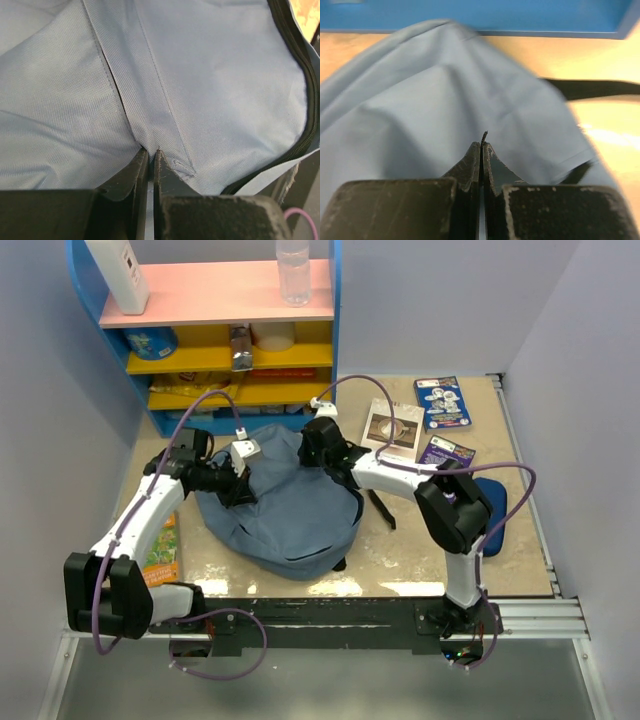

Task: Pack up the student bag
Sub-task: Zip the student bag at the center of the board.

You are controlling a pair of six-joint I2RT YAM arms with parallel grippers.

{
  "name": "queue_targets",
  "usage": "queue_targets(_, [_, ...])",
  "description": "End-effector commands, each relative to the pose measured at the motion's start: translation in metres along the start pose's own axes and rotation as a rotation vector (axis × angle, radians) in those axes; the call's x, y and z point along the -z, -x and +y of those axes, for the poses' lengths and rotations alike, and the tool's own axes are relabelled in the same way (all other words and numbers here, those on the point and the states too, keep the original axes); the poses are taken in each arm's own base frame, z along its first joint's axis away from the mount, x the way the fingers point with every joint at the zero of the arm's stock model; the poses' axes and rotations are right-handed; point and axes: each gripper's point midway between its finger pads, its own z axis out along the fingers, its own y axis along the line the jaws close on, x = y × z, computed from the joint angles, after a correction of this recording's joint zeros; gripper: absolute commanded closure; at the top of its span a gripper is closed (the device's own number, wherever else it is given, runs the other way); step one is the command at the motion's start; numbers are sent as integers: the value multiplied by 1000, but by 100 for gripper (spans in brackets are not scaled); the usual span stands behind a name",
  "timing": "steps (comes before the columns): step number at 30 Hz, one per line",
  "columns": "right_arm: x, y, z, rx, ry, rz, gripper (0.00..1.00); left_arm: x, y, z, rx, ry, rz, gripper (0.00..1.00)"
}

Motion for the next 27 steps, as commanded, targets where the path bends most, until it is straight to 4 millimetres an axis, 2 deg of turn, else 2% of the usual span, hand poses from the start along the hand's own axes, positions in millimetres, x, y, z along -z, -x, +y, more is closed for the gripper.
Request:
queue_targets(1, [-11, 36, -32, 23, -132, -98, 100, 13, 14, -25, -64, -102, -25, 100])
queue_targets(7, [-18, 34, -57, 26, -238, -98, 100, 15, 10, -30, -84, -127, -7, 100])
queue_targets(10, [-18, 36, -49, 23, -186, -85, 100, 14, 8, -28, -85, -123, 0, 100])
queue_targets(11, [-15, 42, -40, 19, -145, -95, 99, 13, 9, -27, -78, -122, -1, 95])
queue_targets(13, [-9, 41, -29, 21, -78, -85, 75, 11, 11, -21, -69, -107, 1, 71])
queue_targets(15, [5, 52, -18, 0, -28, -106, 53, 11, 15, -17, -41, -88, -3, 58])
queue_targets(16, [9, 42, -21, -4, -24, -85, 48, 10, 20, -7, -51, -47, -13, 48])
queue_targets(17, [13, 41, -20, -14, -9, -80, 45, 11, 24, -4, -19, -23, -22, 47])
queue_targets(18, [25, 50, -16, -26, 5, -96, 40, 14, 30, -3, -26, -5, -37, 44])
queue_targets(19, [30, 38, -20, -27, 5, -67, 39, 15, 38, 3, -46, 23, -64, 39])
queue_targets(20, [36, 37, -21, -34, 7, -64, 39, 16, 43, 4, -27, 36, -76, 37])
queue_targets(21, [50, 47, -20, -45, 16, -88, 39, 19, 51, 7, -34, 51, -91, 34])
queue_targets(23, [62, 36, -31, -46, -17, -65, 39, 18, 61, 8, -38, 58, -101, 27])
queue_targets(25, [76, 40, -40, -38, -51, -77, 40, 13, 71, 11, -40, 53, -101, 23])
queue_targets(27, [85, 31, -52, -21, -107, -42, 42, -1, 79, 13, -53, 53, -88, 22])
